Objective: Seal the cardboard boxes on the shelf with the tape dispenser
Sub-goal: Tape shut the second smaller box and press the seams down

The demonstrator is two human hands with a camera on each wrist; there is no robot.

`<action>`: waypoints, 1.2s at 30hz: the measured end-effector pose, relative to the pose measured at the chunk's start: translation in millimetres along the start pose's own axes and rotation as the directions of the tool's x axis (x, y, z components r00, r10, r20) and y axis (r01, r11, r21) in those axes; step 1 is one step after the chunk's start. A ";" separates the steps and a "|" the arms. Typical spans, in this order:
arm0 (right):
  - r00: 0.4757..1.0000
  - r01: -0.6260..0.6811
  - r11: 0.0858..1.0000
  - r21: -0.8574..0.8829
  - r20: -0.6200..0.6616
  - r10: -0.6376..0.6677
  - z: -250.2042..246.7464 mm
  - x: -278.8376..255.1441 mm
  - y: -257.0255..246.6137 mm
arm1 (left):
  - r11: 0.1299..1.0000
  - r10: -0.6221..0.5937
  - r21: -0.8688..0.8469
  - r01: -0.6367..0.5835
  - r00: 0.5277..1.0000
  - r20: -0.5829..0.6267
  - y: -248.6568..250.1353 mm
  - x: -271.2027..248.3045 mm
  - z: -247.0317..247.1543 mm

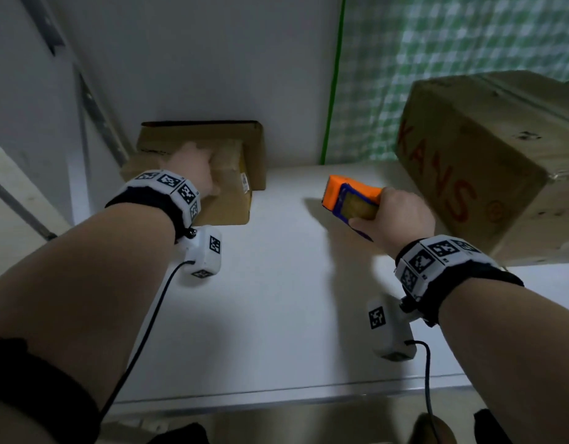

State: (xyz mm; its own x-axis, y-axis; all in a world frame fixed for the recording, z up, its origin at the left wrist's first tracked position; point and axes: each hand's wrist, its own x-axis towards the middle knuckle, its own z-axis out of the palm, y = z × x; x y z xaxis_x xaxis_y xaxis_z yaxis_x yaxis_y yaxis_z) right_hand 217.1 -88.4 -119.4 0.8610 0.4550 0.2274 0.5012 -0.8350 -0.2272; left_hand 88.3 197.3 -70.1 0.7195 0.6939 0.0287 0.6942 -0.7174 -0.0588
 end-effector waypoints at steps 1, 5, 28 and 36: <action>1.000 -0.016 1.000 -0.007 0.024 0.016 2.2 -1.5 2.9 | 1.000 0.016 0.008 -0.016 1.000 0.002 -0.5 -2.2 -3.1; 0.996 -0.071 0.997 -0.040 0.060 0.073 1.4 -13.8 10.1 | 0.992 0.126 -0.002 -0.126 0.991 -0.037 0.7 -19.7 -14.0; 0.960 -0.063 0.852 0.520 0.265 -0.090 -81.2 -93.3 14.2 | 0.832 0.470 -0.310 -0.460 0.882 -0.045 93.4 -189.9 -25.2; 0.960 -0.190 0.750 0.634 0.279 0.008 -73.1 -107.0 -11.2 | 0.689 0.146 -0.716 -0.114 0.989 -0.017 32.5 -188.5 -14.2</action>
State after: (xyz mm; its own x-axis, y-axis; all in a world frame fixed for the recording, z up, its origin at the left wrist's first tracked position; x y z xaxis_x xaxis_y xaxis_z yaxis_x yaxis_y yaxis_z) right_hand 113.1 -150.3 -72.0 0.8547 0.5169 -0.0479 0.2667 -0.5163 -0.8138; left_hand -24.5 42.3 -63.3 0.8133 0.5806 0.0369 0.4106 -0.6178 0.6707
